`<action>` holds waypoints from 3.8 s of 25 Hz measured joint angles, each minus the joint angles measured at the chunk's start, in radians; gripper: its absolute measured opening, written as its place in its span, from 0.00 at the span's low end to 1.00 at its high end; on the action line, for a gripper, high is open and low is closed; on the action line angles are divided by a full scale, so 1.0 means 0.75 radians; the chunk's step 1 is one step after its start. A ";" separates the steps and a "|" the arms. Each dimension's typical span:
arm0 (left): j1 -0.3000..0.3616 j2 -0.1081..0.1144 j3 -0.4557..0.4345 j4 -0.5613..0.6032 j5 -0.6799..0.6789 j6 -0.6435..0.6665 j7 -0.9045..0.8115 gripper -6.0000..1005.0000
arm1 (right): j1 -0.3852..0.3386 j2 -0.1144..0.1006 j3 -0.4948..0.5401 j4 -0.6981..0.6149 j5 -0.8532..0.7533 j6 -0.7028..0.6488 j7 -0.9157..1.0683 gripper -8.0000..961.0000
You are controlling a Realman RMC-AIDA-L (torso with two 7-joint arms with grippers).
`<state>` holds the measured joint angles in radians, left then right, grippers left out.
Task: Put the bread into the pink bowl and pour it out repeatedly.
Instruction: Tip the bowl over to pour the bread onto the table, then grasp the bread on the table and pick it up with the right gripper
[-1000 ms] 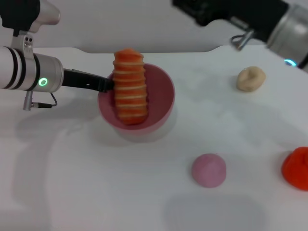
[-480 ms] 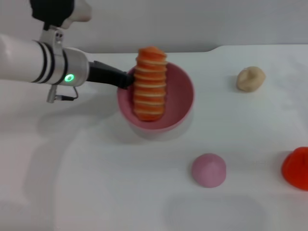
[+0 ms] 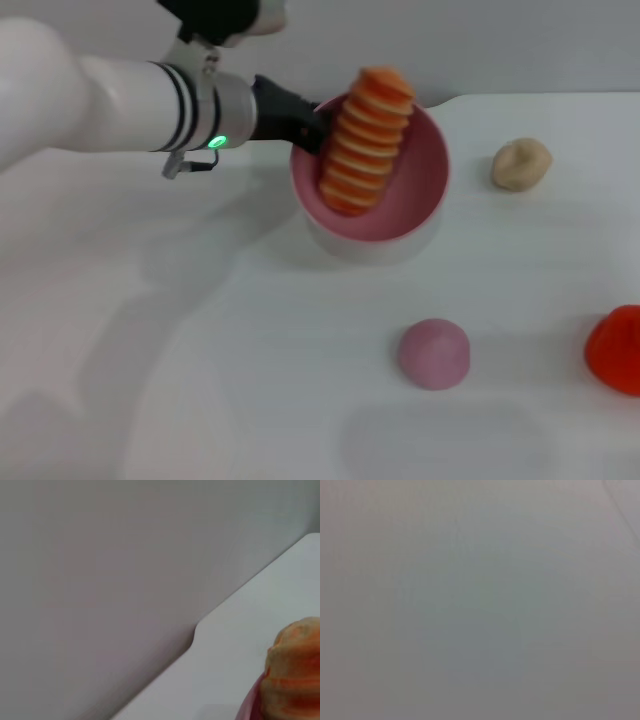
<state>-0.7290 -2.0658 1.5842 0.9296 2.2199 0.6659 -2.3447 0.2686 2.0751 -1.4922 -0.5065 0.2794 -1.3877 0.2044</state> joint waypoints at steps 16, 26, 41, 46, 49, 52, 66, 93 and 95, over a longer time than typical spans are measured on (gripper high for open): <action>0.055 -0.009 0.532 0.136 0.405 -0.576 0.010 0.05 | 0.000 0.005 -0.011 0.004 0.002 -0.004 0.006 0.59; 0.168 -0.015 0.707 0.150 0.657 -1.060 0.135 0.05 | 0.002 0.005 -0.033 -0.005 -0.003 -0.022 0.012 0.59; 0.197 -0.017 0.773 0.082 0.564 -1.468 0.200 0.05 | 0.014 0.003 -0.035 0.000 -0.005 -0.025 0.014 0.59; 0.171 -0.017 0.776 0.067 0.451 -1.507 0.186 0.05 | 0.018 0.003 -0.037 0.004 -0.006 -0.018 0.014 0.59; 0.149 -0.016 0.765 0.064 0.346 -1.504 0.184 0.05 | 0.018 0.002 -0.047 0.007 -0.006 -0.013 0.014 0.59; 0.132 -0.012 0.746 0.066 0.245 -1.487 0.182 0.05 | 0.023 0.002 -0.061 0.024 -0.007 -0.009 0.014 0.59; -0.091 0.003 0.072 0.064 0.083 -0.461 -0.073 0.05 | 0.040 0.000 -0.102 0.044 -0.006 0.048 0.016 0.59; 0.065 0.190 -0.824 -0.004 0.090 0.811 0.115 0.05 | 0.273 -0.093 -0.270 -0.598 -0.632 1.856 0.614 0.59; 0.082 0.198 -0.815 -0.004 0.095 0.816 0.126 0.05 | 0.287 -0.085 -0.323 -0.704 -0.584 2.044 0.538 0.59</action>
<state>-0.6679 -1.9170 0.9729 0.9266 2.2913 1.2776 -2.2505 0.4841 2.0111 -1.7343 -1.0345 -0.1584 0.1451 0.6080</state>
